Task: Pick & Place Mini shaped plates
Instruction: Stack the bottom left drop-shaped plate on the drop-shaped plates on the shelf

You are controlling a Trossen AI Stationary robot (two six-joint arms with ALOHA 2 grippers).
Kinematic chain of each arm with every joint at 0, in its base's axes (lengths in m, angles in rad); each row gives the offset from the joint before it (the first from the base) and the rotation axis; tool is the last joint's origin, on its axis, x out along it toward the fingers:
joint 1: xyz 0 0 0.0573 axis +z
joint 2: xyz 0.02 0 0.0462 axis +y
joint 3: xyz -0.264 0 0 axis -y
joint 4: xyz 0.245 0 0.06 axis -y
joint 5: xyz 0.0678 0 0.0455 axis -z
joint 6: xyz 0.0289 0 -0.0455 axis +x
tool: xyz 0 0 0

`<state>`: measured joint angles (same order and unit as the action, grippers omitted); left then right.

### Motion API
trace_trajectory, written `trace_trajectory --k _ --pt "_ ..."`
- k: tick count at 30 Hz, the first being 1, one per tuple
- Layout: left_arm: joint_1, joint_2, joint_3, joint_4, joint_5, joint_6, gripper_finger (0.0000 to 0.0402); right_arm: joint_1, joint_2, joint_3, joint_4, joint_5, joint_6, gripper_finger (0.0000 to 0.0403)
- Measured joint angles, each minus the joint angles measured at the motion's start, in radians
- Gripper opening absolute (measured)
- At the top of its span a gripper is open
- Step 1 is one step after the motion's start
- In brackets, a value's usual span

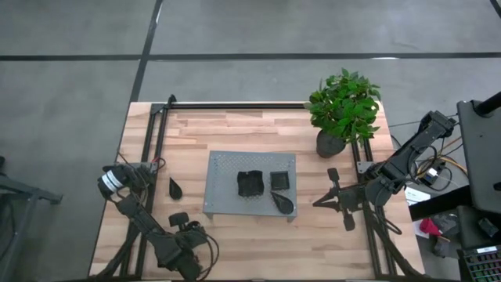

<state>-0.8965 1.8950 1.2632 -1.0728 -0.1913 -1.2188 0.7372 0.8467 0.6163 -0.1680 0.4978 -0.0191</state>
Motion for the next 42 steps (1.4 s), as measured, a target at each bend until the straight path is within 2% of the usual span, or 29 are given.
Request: trace_trajectory --k 8,15,18,22,30,35,42 --pt "-0.002 0.0 0.133 -0.035 -0.025 0.076 0.0 0.0 0.0 0.0 0.0 0.0 0.0 0.0008" --pt "-0.005 0.0 0.247 -0.044 -0.036 0.225 0.0 0.0 0.0 0.0 0.0 0.0 0.0 0.0008" --pt "-0.006 0.0 0.297 -0.028 -0.072 0.371 0.0 0.0 0.0 0.0 0.0 0.0 0.0 0.0008" --pt "-0.006 0.0 0.343 -0.011 -0.186 0.623 0.0 0.0 0.0 0.0 0.0 0.0 0.0 0.0008" --pt "0.0 0.0 0.381 0.011 -0.488 1.13 0.0 0.0 0.0 0.0 0.0 0.0 0.0 0.0008" --pt "0.018 0.0 0.375 0.083 -0.653 1.415 0.0 0.0 0.0 0.0 0.0 0.0 0.0 0.0008" --pt "0.104 0.0 0.386 0.193 -0.67 1.667 0.0 0.0 0.0 0.0 0.0 0.0 0.0 0.0008"
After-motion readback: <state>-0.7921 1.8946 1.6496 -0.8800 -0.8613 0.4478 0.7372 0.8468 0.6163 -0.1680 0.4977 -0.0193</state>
